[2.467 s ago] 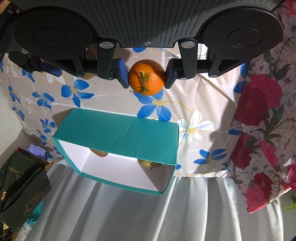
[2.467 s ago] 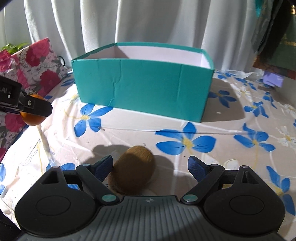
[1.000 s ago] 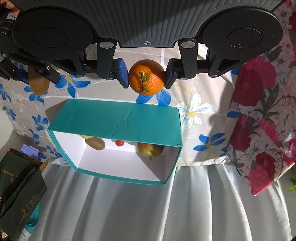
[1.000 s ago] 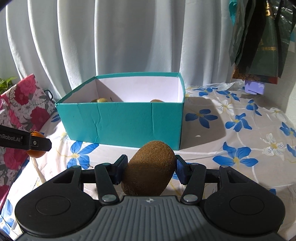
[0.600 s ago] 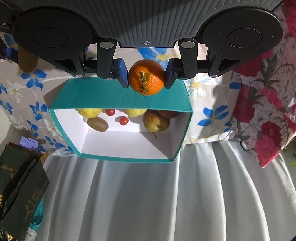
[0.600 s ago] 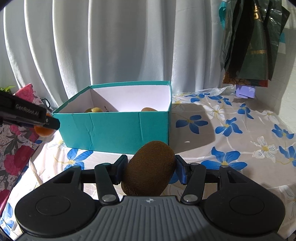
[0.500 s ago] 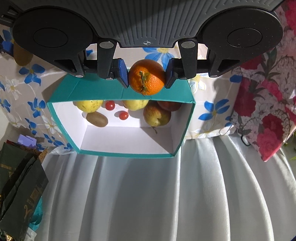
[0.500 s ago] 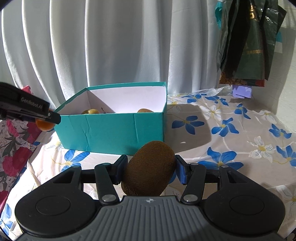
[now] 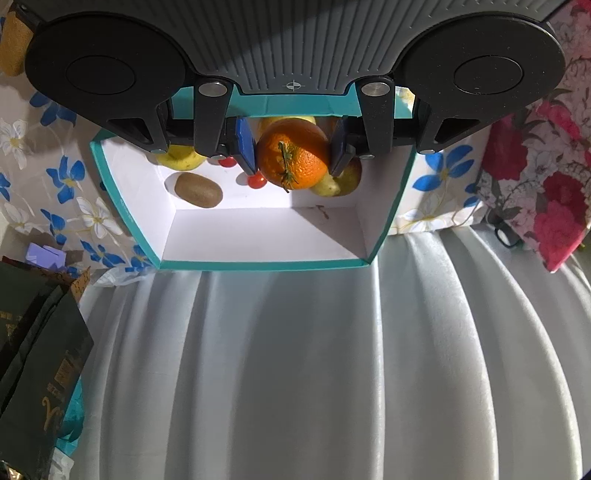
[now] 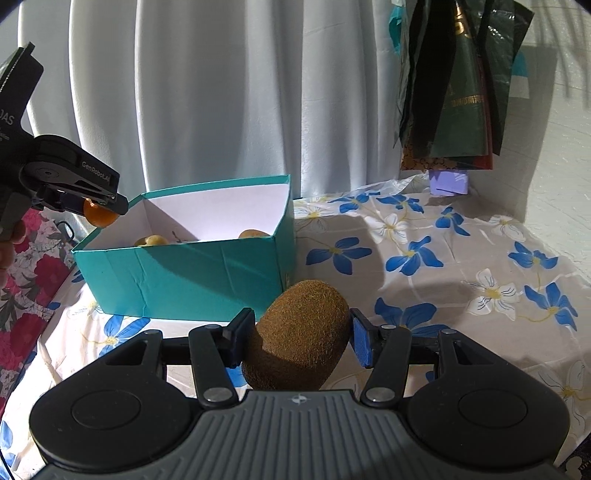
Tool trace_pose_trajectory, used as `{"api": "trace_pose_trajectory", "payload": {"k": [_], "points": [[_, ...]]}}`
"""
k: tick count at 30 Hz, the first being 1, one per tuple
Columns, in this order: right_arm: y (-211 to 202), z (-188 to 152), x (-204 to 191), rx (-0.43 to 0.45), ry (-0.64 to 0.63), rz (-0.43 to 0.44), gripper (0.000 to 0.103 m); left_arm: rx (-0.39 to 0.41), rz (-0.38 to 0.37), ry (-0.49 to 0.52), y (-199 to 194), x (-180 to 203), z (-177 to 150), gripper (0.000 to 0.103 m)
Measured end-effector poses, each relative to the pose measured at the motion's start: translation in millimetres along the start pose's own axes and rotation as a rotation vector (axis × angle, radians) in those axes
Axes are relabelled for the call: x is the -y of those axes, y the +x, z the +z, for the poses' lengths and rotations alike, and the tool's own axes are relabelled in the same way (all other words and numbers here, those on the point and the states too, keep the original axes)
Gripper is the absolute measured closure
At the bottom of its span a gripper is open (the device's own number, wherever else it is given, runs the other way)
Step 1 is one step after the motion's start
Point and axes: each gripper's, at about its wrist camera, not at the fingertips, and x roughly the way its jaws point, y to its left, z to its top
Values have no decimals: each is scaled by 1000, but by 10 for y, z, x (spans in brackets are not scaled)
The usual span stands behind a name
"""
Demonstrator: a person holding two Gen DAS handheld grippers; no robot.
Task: Organize fruits
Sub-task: 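Lower the mandarin into the box and open the left tool while the right tool carries the kiwi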
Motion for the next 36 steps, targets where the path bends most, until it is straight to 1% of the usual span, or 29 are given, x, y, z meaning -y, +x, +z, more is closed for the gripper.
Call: {"api": "trace_pose_trajectory", "payload": {"k": [4,14,16,21,23,24,25,27,28,29,30,31,35,36], "points": [[7,6,37,3,15,-10,49,-19,-14,-3,209,26,50,57],[-23,34,37,11,23,-31,49,-102,17,-22,924,-35,119,57],[-37,39,43,14,24,-36,49,-111,4,-22,999,-41,105,57],[-50,66,69,17,30,-50,49,-157,5,-34,1186,-45,59,56],[-51,76,76,20,31,-52,49,-150,9,-35,1199,-58,56,53],[-52,80,75,21,29,-52,49,-147,6,-29,1199,-59,61,46],[-49,86,75,22,30,-52,49,-143,5,-32,1194,-67,67,36],[-36,92,72,23,26,-49,49,-123,5,-38,1155,-87,83,31],[-29,98,71,23,26,-48,49,-113,3,-46,1127,-103,95,23],[-29,102,68,22,26,-47,49,-97,0,-59,1083,-126,105,18],[-23,105,67,22,25,-45,49,-79,0,-71,1023,-149,122,10],[-19,112,64,21,23,-42,49,-61,7,-78,961,-170,137,8],[-5,149,38,23,11,-31,49,3,32,-93,567,-294,147,6],[2,165,31,24,6,-28,49,15,40,-106,440,-347,122,2]]}}
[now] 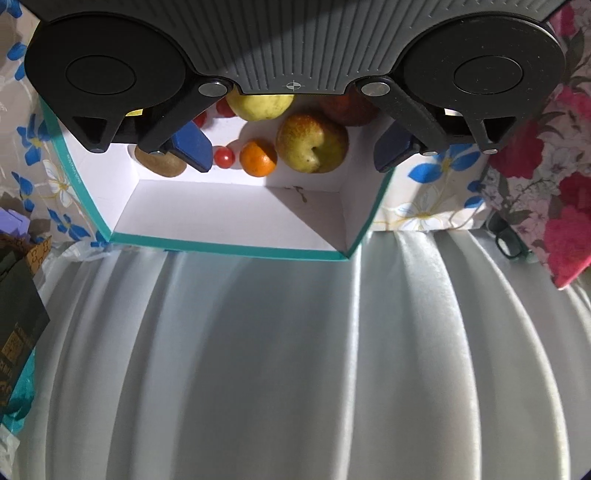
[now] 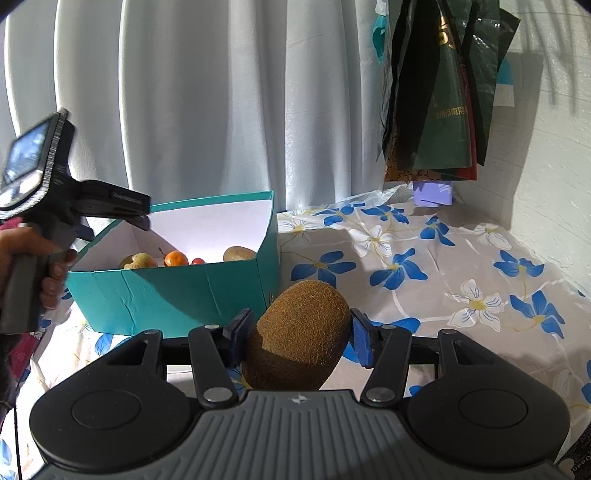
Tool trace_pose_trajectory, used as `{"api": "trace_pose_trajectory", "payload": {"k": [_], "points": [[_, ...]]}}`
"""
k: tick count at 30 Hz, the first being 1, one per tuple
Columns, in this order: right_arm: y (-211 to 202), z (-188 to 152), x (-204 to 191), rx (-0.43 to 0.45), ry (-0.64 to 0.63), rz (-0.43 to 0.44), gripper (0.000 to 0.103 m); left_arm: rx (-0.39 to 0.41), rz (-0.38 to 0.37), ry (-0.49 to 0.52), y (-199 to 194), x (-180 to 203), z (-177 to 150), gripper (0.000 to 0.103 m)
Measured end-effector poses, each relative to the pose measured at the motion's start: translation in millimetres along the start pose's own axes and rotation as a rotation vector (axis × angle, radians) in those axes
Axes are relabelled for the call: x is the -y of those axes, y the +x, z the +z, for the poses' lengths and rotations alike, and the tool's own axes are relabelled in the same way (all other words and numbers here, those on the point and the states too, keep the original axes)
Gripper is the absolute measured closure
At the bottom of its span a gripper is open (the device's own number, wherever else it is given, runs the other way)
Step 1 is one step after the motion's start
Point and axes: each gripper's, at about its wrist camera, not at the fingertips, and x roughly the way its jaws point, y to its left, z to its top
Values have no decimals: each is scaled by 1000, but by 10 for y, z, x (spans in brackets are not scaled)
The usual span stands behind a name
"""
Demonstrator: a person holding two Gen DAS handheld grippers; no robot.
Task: Organize fruits
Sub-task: 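Lower the mandarin into the box and open the left tool while the right tool carries the kiwi, then lower the kiwi into the box and open the right tool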
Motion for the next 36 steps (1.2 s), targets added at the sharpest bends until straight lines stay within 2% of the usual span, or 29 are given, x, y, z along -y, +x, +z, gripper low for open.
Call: {"api": "trace_pose_trajectory", "payload": {"k": [3,6,15,25,36], "points": [[41,61,-28,7,-17,13,49,14,36,-30,-332,-194,-112,1],[115,157,-83,22,-43,32,49,-9,86,-69,-539,-376,-260,1],[654,579,-454,57,-122,110,49,-103,144,-136,-690,-681,-561,1],[1446,668,-956,-38,-215,149,49,-163,200,-149,-844,-855,-795,1],[1858,619,-1094,-148,-250,161,48,-200,271,-190,-895,-1014,-878,1]]}}
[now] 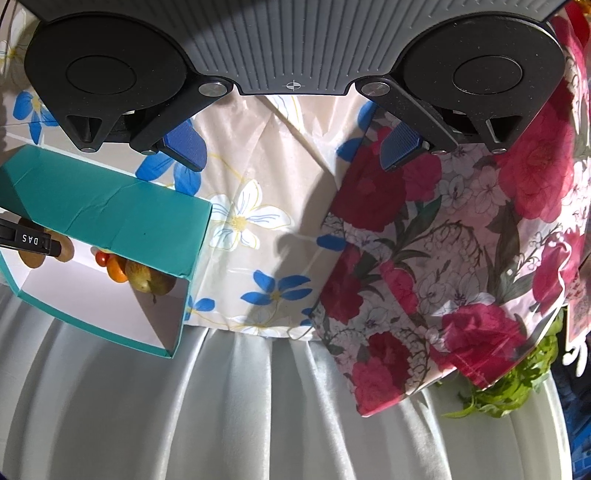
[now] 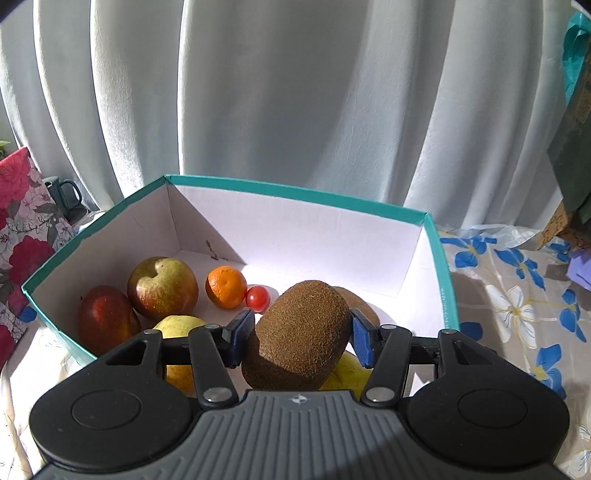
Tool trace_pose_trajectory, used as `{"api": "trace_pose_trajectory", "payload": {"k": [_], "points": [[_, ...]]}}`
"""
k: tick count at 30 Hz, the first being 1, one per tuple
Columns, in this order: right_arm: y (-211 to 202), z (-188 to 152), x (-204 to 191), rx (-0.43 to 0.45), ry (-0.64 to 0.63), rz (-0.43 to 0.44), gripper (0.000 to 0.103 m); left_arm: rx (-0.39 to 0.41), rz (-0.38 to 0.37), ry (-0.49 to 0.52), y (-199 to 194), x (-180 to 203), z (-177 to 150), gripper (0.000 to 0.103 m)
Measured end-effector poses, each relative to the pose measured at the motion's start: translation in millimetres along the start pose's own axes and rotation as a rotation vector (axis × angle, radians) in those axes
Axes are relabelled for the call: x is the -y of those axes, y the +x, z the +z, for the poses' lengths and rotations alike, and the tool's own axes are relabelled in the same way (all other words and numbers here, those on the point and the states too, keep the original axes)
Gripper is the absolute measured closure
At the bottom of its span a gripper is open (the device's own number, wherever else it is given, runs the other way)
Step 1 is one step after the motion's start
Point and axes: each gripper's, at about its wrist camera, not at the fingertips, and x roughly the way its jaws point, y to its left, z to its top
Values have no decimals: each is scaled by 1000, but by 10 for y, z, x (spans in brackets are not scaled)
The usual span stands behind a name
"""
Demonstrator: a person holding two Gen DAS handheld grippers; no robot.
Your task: Organize fruits
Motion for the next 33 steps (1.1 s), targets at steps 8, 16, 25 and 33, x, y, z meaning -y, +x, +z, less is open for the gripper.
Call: {"api": "trace_pose_trajectory", "payload": {"k": [8,16,25,33], "points": [[-56,46,-40,39,-56,-32,20,-5,21,7,-27,43,-31,1],[-646,43,125,94,46,8,3,-30,5,79,-30,204,-75,0],[-1306,-454,244,-6,157,18,0,-62,-87,143,14,459,-96,0],[-1252,-539,208,-132,156,-33,0,-50,-135,231,3,805,80,0]]}}
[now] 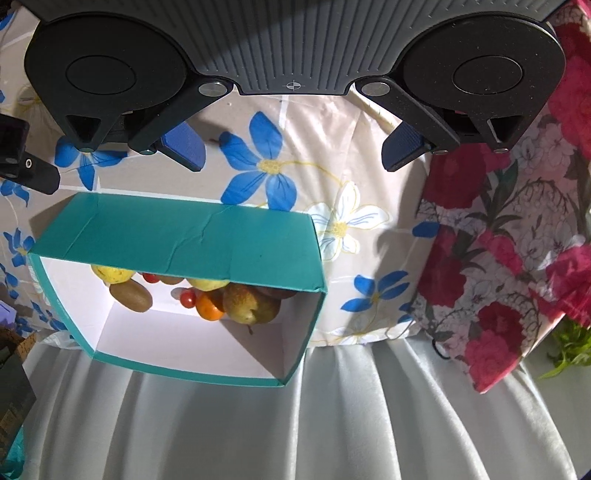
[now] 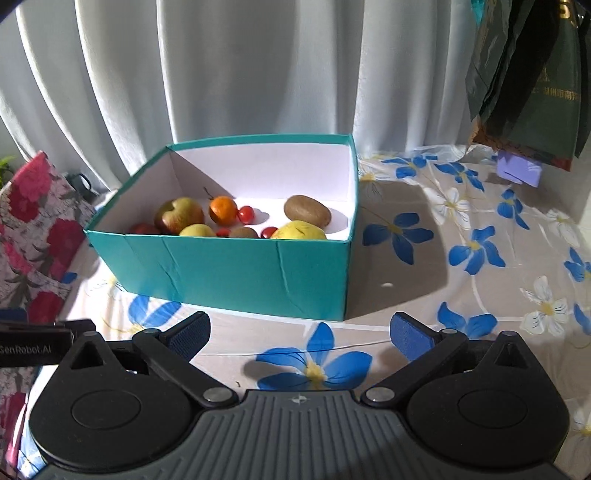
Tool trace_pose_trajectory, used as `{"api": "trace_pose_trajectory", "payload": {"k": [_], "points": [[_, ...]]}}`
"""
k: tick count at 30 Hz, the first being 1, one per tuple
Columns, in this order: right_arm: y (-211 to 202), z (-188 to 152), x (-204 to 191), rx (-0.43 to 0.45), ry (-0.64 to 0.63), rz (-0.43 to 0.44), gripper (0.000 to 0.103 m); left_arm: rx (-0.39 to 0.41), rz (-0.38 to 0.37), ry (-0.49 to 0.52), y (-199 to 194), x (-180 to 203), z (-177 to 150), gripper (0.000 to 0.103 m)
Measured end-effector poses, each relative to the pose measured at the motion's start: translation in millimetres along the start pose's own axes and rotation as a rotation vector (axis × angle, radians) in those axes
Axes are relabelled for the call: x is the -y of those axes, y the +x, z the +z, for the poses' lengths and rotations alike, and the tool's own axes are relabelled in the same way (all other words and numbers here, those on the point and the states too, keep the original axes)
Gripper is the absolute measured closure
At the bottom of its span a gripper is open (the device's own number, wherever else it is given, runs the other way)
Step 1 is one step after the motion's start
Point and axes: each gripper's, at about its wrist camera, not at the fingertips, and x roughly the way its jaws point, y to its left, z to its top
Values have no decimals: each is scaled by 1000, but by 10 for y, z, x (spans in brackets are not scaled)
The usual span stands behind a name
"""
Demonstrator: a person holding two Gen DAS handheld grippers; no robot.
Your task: Organize fruits
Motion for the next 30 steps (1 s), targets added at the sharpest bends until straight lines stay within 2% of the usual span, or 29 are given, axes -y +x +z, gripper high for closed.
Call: {"api": "trace_pose_trajectory", "payload": {"k": [7,9,12,19,26,30], "points": [[-5,175,-42,-25,-25,-27,0,11,24,54,1,106,170,0],[30,229,-55,-49,-29,-32,0,-23,12,65,55,123,229,0],[107,304,-65,-101,-30,-37,0,-114,5,88,185,169,324,0],[362,489,-117,-170,-84,-107,0,-109,1,107,286,237,531,0],[620,622,-161,-268,-119,-96,0,-132,-29,90,422,277,738,0],[723,657,-180,-340,-118,-59,0,-152,-28,92,475,297,780,0]]}}
